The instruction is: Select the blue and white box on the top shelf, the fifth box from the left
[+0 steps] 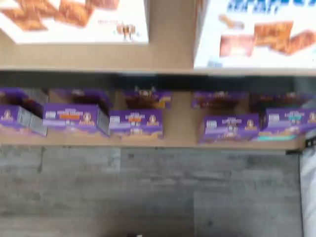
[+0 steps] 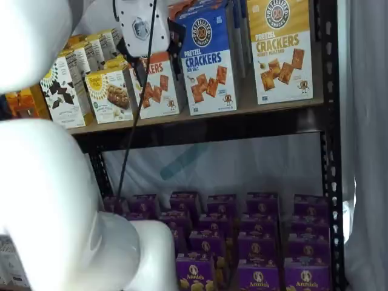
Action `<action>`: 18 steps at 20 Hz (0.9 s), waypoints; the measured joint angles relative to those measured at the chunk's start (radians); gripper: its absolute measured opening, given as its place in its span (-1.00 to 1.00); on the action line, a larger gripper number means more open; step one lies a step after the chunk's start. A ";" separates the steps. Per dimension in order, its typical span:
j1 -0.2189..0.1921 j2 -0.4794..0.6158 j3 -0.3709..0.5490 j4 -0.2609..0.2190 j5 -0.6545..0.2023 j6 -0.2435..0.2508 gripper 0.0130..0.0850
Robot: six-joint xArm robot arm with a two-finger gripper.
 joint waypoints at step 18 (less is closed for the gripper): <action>-0.135 0.230 -0.183 0.035 -0.104 -0.128 1.00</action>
